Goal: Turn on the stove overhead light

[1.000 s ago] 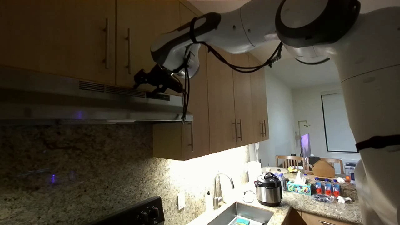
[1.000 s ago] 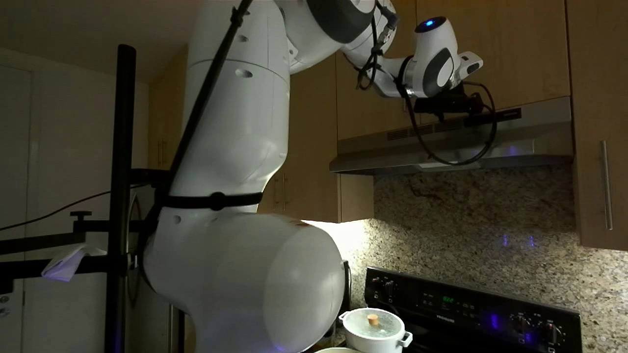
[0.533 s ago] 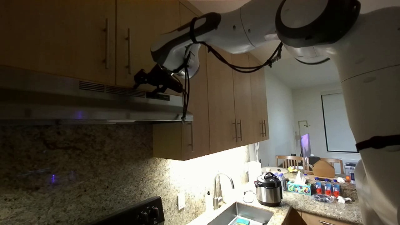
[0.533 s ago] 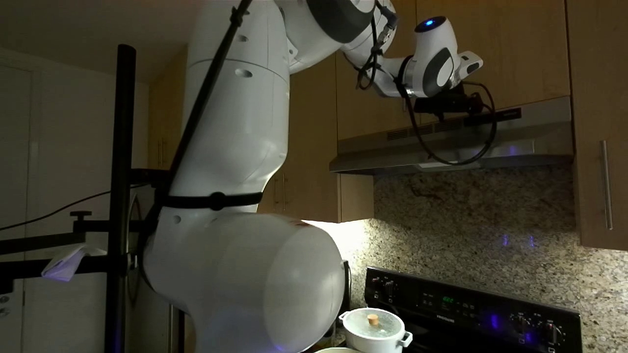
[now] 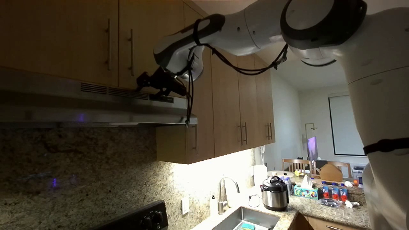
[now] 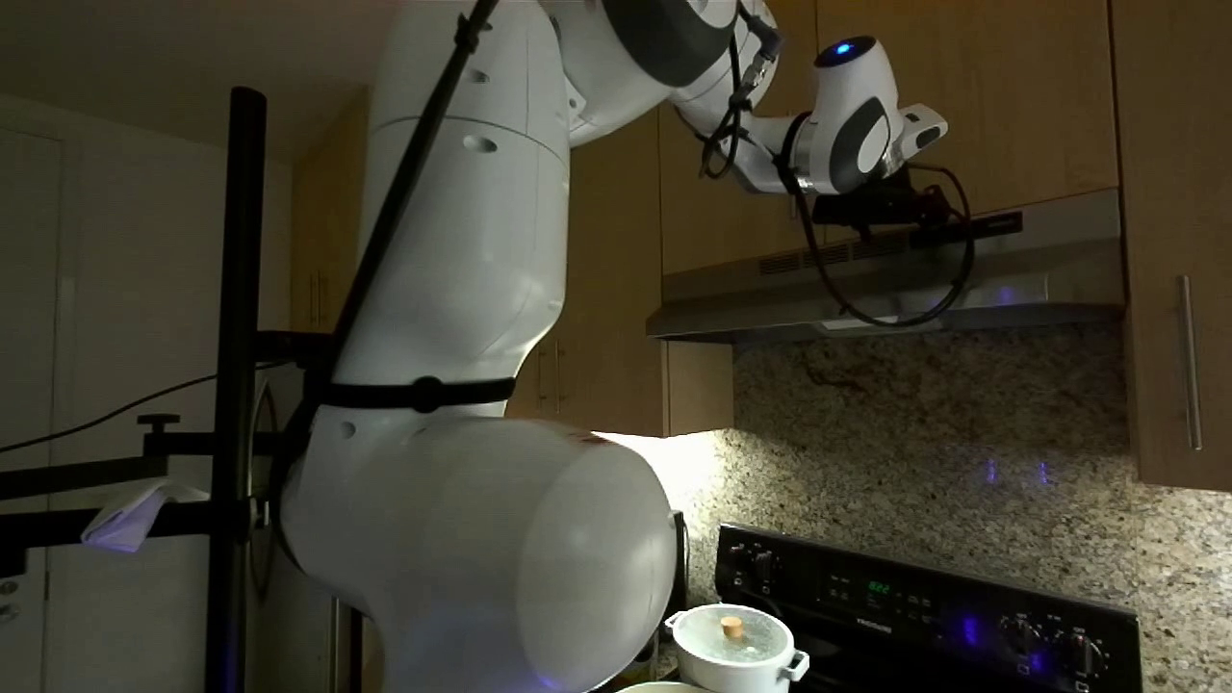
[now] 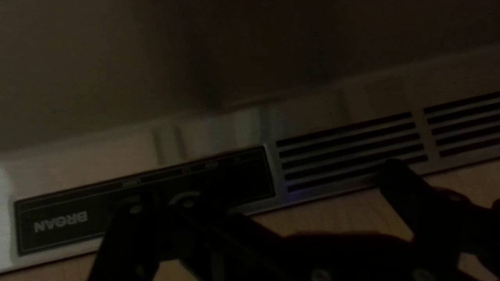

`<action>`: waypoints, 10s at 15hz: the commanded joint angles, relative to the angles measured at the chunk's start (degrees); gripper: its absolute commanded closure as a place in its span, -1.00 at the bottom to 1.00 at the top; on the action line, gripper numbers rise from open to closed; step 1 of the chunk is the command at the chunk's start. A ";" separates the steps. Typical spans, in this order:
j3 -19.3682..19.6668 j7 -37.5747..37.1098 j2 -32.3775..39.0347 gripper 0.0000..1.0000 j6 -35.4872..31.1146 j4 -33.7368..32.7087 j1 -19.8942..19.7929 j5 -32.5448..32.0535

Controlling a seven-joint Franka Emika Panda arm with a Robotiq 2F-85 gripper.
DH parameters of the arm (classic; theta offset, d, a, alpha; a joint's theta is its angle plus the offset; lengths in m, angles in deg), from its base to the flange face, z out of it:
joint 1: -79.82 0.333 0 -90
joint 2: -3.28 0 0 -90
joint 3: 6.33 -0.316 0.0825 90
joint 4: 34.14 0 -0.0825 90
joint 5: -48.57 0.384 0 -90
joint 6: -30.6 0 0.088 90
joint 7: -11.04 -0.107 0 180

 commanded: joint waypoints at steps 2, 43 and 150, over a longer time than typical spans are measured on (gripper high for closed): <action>-0.04 0.54 1.96 -1.00 0.34 -1.86 -0.11 0.45; 0.54 4.35 -4.08 -1.00 -0.72 5.18 0.18 2.70; 17.66 34.21 -0.77 -1.00 3.90 -0.53 11.02 12.70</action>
